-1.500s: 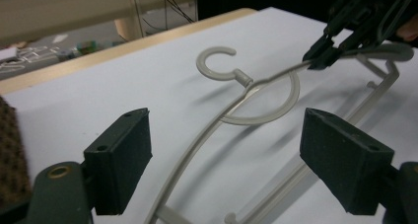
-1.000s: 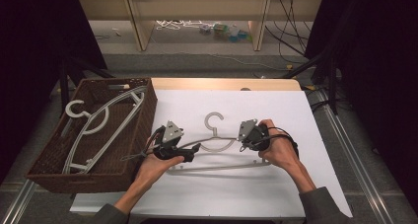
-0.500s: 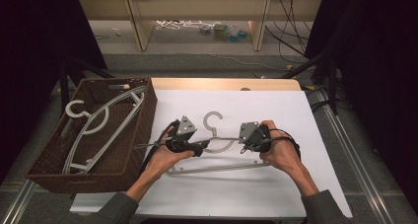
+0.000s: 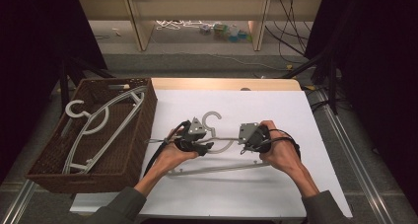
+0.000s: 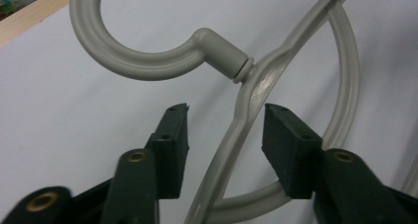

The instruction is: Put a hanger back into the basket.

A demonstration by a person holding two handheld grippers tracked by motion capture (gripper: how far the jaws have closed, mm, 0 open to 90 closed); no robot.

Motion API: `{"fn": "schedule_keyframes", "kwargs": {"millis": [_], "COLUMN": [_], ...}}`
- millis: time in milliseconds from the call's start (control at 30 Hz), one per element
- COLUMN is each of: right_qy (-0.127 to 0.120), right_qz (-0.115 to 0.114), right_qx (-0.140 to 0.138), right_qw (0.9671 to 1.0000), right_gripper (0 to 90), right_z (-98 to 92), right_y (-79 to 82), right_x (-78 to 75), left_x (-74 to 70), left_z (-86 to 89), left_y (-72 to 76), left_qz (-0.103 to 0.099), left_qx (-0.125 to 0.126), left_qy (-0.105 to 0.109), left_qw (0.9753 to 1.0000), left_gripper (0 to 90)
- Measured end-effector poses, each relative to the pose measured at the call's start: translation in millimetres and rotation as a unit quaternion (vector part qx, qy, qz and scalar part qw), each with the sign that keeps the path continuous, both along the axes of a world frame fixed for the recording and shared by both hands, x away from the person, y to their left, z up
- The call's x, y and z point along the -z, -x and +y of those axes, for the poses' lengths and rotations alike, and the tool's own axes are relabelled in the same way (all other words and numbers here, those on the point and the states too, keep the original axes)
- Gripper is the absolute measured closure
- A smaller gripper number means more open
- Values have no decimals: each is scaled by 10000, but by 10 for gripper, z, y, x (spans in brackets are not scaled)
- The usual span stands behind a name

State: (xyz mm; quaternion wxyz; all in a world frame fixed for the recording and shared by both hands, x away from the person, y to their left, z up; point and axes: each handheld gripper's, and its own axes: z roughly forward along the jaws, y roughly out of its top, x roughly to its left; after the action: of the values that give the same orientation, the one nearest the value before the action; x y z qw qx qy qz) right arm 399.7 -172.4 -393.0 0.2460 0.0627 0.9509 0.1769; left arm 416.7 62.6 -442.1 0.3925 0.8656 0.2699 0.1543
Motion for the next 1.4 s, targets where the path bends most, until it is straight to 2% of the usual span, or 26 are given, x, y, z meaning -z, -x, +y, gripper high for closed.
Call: {"fn": "schedule_keyframes", "kwargs": {"millis": [100,200,267,300,367,400,467,600,700,733,767,800,833,900,967,1133,1200,1233,1267,1333,1367,1400], "right_qy": [2,73,49,125,64,118,112,-152,-385,-546,-680,-787,-952,-1387,-1782,-2650,-2981,-3128,-3292,-3408,-3464,-3510], "right_qz": [-43,-71,-110,-156,-177,-184,-191,-195,-162,-199,-98,-171,-224,-176,-272,-404,-409,-335,-398,-444,-569,-600], "right_qx": [0,-178,-149,-222,-180,-269,-259,-79,-5,108,243,313,421,662,890,1301,1437,1518,1608,1645,1634,1663], "right_qw": [10000,9998,9998,9996,9997,9994,9994,9997,9991,9983,9973,9963,9943,9880,9796,9546,9428,9370,9296,9246,9220,9196], "right_gripper": [828,828,828,827,824,823,815,769,734,692,644,591,531,460,392,294,269,254,246,246,243,240], "right_z": [10,3,9,1,-3,-11,-18,-43,-73,-80,-91,-100,-112,-123,-155,-272,-324,-345,-370,-399,-424,-430], "right_y": [5,-4,7,-1,2,-4,2,-10,-30,-30,-33,-37,-43,-31,-26,16,53,82,116,166,196,218], "right_x": [-1,-12,-8,-14,-8,-12,-18,-19,-35,-36,-47,-55,-74,-99,-140,-227,-252,-262,-272,-279,-283,-280], "left_x": [1,-21,-49,-65,-86,-101,-126,-162,-196,-215,-234,-259,-277,-300,-322,-382,-402,-407,-416,-430,-435,-443], "left_z": [10,13,15,16,10,6,0,0,23,44,68,101,127,171,223,334,375,401,419,464,479,496], "left_y": [-6,18,29,36,64,82,125,205,249,250,249,248,243,237,219,187,177,166,163,150,144,144], "left_qz": [-5,-94,-170,-183,-232,-278,-321,-336,-303,-285,-285,-228,-238,-240,-195,-144,-135,-139,-140,-121,-109,-114], "left_qx": [155,305,419,468,536,590,689,876,805,780,716,649,631,518,429,191,120,84,47,-49,-52,-104], "left_qy": [-52,-208,-352,-405,-412,-465,-518,-520,-453,-401,-343,-262,-239,-190,-166,-14,13,89,81,155,170,191], "left_qw": [9999,9993,9984,9979,9974,9968,9958,9942,9953,9957,9964,9973,9974,9982,9988,9997,9998,9998,9999,9998,9998,9997], "left_gripper": [677,711,728,736,751,758,778,817,820,821,821,821,821,821,821,821,821,821,821,821,821,821]}}
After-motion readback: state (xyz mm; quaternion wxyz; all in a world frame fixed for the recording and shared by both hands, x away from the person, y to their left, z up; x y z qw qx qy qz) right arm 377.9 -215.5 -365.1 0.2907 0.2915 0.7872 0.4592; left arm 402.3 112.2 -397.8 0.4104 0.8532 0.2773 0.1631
